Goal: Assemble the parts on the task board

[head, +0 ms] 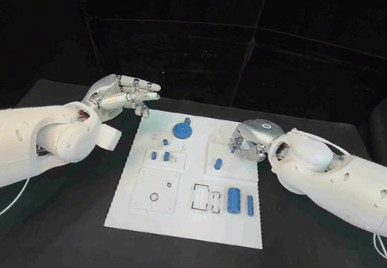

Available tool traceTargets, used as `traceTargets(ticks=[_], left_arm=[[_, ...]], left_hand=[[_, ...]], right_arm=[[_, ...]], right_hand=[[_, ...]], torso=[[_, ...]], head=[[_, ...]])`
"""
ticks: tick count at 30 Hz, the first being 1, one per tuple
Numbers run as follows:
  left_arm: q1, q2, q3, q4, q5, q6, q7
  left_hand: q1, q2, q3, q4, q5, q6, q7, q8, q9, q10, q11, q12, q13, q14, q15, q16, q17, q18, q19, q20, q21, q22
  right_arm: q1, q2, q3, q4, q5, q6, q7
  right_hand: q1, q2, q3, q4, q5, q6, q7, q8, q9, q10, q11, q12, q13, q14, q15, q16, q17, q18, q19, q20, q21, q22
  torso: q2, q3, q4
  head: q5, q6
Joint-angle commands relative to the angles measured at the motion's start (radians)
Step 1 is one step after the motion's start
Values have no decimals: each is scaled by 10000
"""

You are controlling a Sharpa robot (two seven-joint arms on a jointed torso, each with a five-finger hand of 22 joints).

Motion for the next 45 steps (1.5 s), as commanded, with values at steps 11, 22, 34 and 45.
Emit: traceTargets(ticks=[11,22,34,45], left_arm=[[13,-14,8,-19,47,116,4],[12,20,7,31,47,172,-31],[13,78,7,89,47,199,-66],[15,126,7,141,47,225,-88]], left_hand=[[48,65,-67,-1,-6,55,10,47,-1,-53,4,69,14,-72,8,-37,-15,59,-16,-56,-54,-14],[53,70,-85,-3,-5,46,16,50,-4,-75,11,84,17,-85,12,-44,-30,56,-18,-55,-70,-25],[53,72,-94,-3,-5,39,20,50,-6,-89,15,90,18,-91,15,-47,-38,55,-19,-55,-79,-31],[53,72,-94,-3,-5,39,20,50,-6,-89,15,90,18,-91,15,-47,-38,55,-19,-55,-79,-31]], right_arm=[[30,-660,23,1168,700,-1377,93],[28,-390,26,2203,1002,-1641,264],[-105,637,10,1893,947,-982,315],[-711,1465,-35,1416,732,-140,286]], right_hand=[[-164,-28,125,-34,10,83,-3,-16,16,65,-17,-87,-14,151,-94,62,31,-159,61,7,42,33],[-259,-50,231,-105,20,76,12,-44,12,50,-3,-133,-19,160,-85,126,93,-164,70,12,70,66],[-310,-52,269,-127,20,72,22,-54,11,43,6,-152,-20,156,-78,122,84,-160,58,16,65,52],[-351,-40,293,-137,13,67,27,-61,9,40,11,-163,-19,161,-73,160,125,-162,59,20,72,62]], torso=[[-3,-8,-6],[13,-12,27],[17,-23,6],[15,-15,6]], head=[[28,19],[293,-12],[710,-208],[932,-351]])
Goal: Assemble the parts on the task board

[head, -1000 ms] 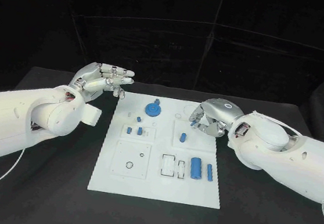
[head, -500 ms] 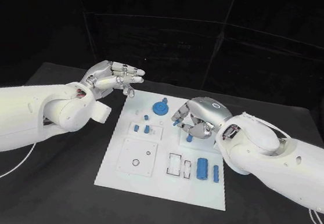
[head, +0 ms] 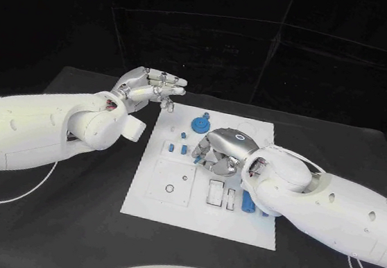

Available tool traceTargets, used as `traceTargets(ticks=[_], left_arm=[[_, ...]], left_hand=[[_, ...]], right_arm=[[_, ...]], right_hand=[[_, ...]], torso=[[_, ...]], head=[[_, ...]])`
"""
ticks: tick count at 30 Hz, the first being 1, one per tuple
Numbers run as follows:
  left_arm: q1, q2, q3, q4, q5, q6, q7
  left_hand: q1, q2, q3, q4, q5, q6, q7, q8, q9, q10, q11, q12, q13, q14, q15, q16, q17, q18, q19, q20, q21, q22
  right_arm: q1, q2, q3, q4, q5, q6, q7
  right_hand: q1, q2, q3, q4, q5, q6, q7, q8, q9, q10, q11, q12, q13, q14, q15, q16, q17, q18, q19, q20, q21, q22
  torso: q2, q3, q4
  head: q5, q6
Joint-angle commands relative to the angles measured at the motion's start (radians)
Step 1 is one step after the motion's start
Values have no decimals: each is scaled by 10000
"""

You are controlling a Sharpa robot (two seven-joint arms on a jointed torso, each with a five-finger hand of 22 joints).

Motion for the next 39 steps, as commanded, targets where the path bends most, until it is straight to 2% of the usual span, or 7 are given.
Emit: traceTargets(ticks=[1,16,39], left_arm=[[16,17,10,24,39,136,14],[16,59,10,-1,39,154,-3],[16,64,10,-36,39,190,-53]], left_hand=[[53,72,-39,-3,-5,39,20,51,-5,-89,14,23,11,-57,-21,-47,-10,57,-19,-55,-43,-17],[51,79,-61,0,-6,27,26,53,-9,-119,22,38,14,-70,-15,-52,-27,55,-22,-52,-62,-30],[47,84,-79,4,-6,18,30,56,-11,-141,27,50,15,-78,-10,-54,-39,53,-23,-49,-75,-39]], right_arm=[[-56,112,-6,-59,-194,596,57],[-196,393,-29,-73,-295,882,62],[-301,510,-55,-90,-305,1033,116]], right_hand=[[-115,12,66,-10,32,50,3,-7,8,43,9,-53,-10,162,-73,44,11,-161,60,20,32,2],[-131,14,74,-15,32,45,6,-11,7,40,10,-59,-10,163,-70,50,17,-161,58,21,32,1],[-173,27,95,-25,43,40,10,-17,6,32,14,-72,-10,166,-65,75,42,-164,63,26,42,17]], torso=[[-4,9,-2],[-4,15,-10],[-7,11,-7]], head=[[64,-50],[188,-138],[243,-193]])
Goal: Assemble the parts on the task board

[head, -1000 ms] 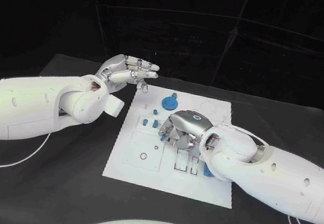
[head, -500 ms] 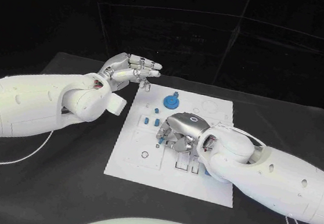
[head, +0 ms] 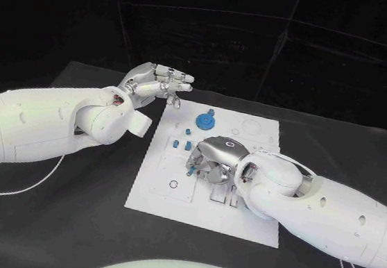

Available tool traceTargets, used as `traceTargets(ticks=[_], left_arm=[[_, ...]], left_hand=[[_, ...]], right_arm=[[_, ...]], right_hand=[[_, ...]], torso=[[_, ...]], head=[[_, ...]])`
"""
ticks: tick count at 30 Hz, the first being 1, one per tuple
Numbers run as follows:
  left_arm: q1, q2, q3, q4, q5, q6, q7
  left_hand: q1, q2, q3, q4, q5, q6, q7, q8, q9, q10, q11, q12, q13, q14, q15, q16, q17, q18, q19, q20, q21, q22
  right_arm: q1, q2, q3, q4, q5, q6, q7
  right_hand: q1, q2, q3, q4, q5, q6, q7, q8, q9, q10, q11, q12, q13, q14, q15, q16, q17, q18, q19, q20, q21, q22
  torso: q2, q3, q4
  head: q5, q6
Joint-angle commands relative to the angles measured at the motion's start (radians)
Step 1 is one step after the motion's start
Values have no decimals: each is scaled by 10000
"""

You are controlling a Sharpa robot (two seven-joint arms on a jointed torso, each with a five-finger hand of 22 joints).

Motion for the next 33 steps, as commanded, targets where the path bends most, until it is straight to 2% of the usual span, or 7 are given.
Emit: traceTargets(ticks=[1,9,22,28,33], left_arm=[[15,13,9,0,36,129,18],[15,18,8,-17,36,134,13],[15,13,8,-14,36,159,-8],[15,9,8,-18,36,171,-22],[15,1,8,-18,36,185,-44]], left_hand=[[47,84,-80,4,-6,18,30,56,-11,-49,10,50,9,-78,-10,-54,-7,53,-23,-49,-35,-9],[47,84,-80,4,-6,18,30,56,-11,-49,10,50,9,-78,-10,-54,-7,53,-23,-49,-35,-9],[47,84,-80,4,-6,18,30,56,-11,-49,10,50,9,-78,-10,-54,-7,53,-23,-49,-35,-9],[47,84,-80,4,-6,18,30,56,-11,-49,10,50,9,-78,-10,-54,-7,53,-23,-49,-35,-9],[47,84,-80,4,-6,18,30,56,-11,-49,10,50,9,-78,-10,-54,-7,53,-23,-49,-35,-9]], right_arm=[[-2,27,-6,-1,-64,106,95],[-23,91,-15,-22,-173,144,61],[-37,186,-66,-40,-1290,475,-417],[-40,229,-110,-20,-1439,498,-381],[-40,223,-129,-42,-1285,233,-280]], right_hand=[[-101,23,74,0,49,50,17,23,11,33,14,-65,-11,166,-65,58,19,-164,63,26,42,18],[-101,23,74,0,49,50,17,23,11,33,14,-65,-11,166,-65,58,19,-164,63,26,42,18],[-213,-8,93,-42,33,26,18,7,7,5,24,-102,-12,145,-56,15,-33,-148,13,37,8,-47],[-553,-159,23,-54,130,-107,48,-37,-22,-105,63,-201,-19,124,-17,32,-16,-135,-54,70,-33,-107],[-1091,-458,-254,92,273,-734,243,-82,-148,-795,267,-569,-59,62,161,-72,-139,-68,-311,194,-270,-485]], torso=[[-3,1,3],[-1,6,-3],[-3,-3,4],[0,0,1],[2,-1,-8]], head=[[9,-12],[24,-21],[17,-24],[24,-25],[32,-28]])
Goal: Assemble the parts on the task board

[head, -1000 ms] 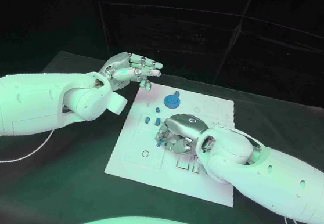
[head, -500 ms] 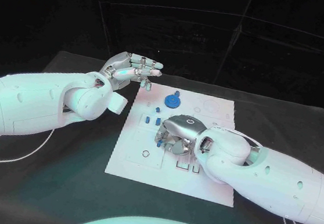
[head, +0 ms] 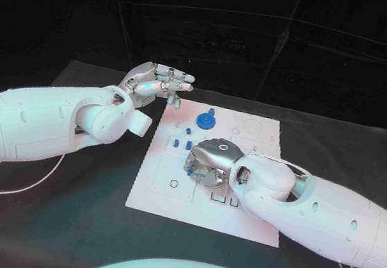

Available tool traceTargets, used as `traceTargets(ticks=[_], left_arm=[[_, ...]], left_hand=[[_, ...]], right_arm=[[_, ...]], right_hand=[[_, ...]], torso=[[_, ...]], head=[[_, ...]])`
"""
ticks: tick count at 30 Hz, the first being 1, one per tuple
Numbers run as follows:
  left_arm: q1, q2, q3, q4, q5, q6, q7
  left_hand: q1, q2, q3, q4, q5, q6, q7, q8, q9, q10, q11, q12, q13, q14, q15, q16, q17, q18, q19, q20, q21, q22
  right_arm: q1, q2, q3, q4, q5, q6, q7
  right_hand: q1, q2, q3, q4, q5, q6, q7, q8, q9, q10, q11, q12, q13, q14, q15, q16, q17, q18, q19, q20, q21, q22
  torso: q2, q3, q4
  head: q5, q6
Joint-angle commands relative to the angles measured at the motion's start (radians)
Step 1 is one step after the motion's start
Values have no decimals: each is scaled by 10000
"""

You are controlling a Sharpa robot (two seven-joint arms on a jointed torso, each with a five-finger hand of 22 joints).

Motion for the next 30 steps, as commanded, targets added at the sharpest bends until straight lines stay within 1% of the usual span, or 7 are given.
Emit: traceTargets(ticks=[1,4,13,17,19,23,30], left_arm=[[15,-3,9,7,34,134,1],[15,-7,9,2,34,139,-8],[15,-17,9,-18,34,164,-32],[15,-22,9,-31,34,178,-42],[14,-26,8,-32,34,193,-52],[14,-45,7,-30,34,206,-68],[14,-56,5,-27,34,223,-79]], left_hand=[[47,84,-80,4,-6,19,31,56,-11,-50,10,50,12,-78,-10,-54,-9,53,-23,-49,-35,-12],[44,91,-102,8,-6,9,34,61,-13,-79,16,66,14,-89,-5,-56,-25,52,-24,-45,-53,-25],[43,90,-107,8,-5,8,35,62,-13,-87,17,68,14,-91,-3,-57,-28,52,-25,-45,-57,-27],[44,92,-113,8,-5,6,35,64,-14,-98,19,71,14,-97,-2,-58,-33,51,-27,-43,-63,-31],[44,92,-113,8,-5,6,35,64,-14,-99,19,71,14,-97,-1,-58,-33,51,-27,-43,-64,-31],[44,92,-113,8,-5,6,35,64,-14,-99,19,71,14,-97,-1,-58,-33,51,-27,-43,-64,-31],[44,92,-113,8,-5,6,35,64,-14,-99,19,71,14,-97,-1,-58,-33,51,-27,-43,-64,-31]], right_arm=[[9,-22,-13,-17,-113,-134,4],[9,-62,-17,-8,79,-442,81],[3,-299,-21,166,537,-1506,383],[2,-610,-18,407,801,-2037,484],[5,-877,-11,586,930,-2154,454],[119,-1471,54,874,1050,-2032,125],[542,-2228,221,967,810,-1408,-684]], right_hand=[[-335,-183,-287,48,56,-622,120,-33,-85,-621,149,-221,-5,-44,209,-338,-395,-5,-367,109,-340,-527],[-414,-190,-512,29,56,-949,139,-16,-69,-913,194,-169,11,-141,242,-533,-608,55,-525,169,-520,-780],[-458,-155,-633,33,97,-1018,176,-8,-59,-905,214,-78,27,-147,251,-564,-654,58,-523,189,-543,-800],[-435,-115,-669,11,182,-999,175,16,-46,-904,213,-29,29,-142,250,-568,-668,59,-512,193,-548,-802],[-417,-91,-681,-3,219,-977,170,28,-38,-884,208,6,31,-133,247,-557,-661,58,-500,192,-545,-795],[-420,-116,-735,-21,229,-988,130,22,-38,-878,188,44,30,-130,237,-575,-688,61,-494,188,-552,-803],[-545,-218,-1487,-4,84,-1621,1,-15,-62,-1357,149,126,21,-402,222,-1188,-1363,172,-868,174,-994,-1426]], torso=[[2,1,-8],[-5,2,-1],[-7,14,-8],[-6,16,-26],[-10,9,-17],[-14,0,-18],[2,-1,-5]], head=[[12,-1],[5,0],[1,22],[-16,69],[-72,113],[-146,175],[-291,291]])
